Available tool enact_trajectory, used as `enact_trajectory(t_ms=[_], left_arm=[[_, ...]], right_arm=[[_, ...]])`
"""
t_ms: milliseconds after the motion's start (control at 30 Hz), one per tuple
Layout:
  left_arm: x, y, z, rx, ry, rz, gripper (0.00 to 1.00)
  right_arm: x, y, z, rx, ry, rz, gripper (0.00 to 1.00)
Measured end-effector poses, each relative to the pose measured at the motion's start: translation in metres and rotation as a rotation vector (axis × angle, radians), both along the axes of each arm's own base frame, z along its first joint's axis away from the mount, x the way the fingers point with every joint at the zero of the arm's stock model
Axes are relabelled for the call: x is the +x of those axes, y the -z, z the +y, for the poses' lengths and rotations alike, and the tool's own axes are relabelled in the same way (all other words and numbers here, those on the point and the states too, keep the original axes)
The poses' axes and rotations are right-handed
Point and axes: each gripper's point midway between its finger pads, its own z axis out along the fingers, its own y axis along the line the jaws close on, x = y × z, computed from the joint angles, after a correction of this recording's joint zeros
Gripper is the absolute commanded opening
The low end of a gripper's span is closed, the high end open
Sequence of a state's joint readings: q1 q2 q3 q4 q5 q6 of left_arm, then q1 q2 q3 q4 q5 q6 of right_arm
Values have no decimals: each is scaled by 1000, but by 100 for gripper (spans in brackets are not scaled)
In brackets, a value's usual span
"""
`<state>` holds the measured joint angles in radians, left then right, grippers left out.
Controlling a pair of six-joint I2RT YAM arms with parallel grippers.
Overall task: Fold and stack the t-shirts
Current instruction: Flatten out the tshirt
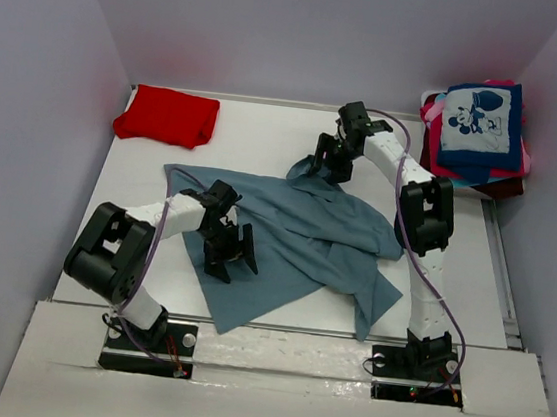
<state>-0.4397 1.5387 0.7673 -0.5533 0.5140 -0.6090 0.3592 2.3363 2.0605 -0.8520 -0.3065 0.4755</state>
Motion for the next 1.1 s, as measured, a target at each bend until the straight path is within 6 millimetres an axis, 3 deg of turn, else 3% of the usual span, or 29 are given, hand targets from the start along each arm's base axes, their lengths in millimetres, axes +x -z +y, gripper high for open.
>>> enact_trajectory(t_ms=[133, 367, 867, 1100], left_arm=[[10, -2, -4, -8, 10, -17, 85], [15, -1, -6, -10, 24, -27, 85], [19, -5, -7, -11, 53, -38, 84], [18, -5, -7, -11, 55, -37, 84]], right_arm=[[10, -3, -1, -13, 14, -26, 68], [46, 0, -2, -14, 64, -78, 68], [72, 18, -22, -30, 136, -74, 68], [69, 22, -21, -19, 137, -53, 40]])
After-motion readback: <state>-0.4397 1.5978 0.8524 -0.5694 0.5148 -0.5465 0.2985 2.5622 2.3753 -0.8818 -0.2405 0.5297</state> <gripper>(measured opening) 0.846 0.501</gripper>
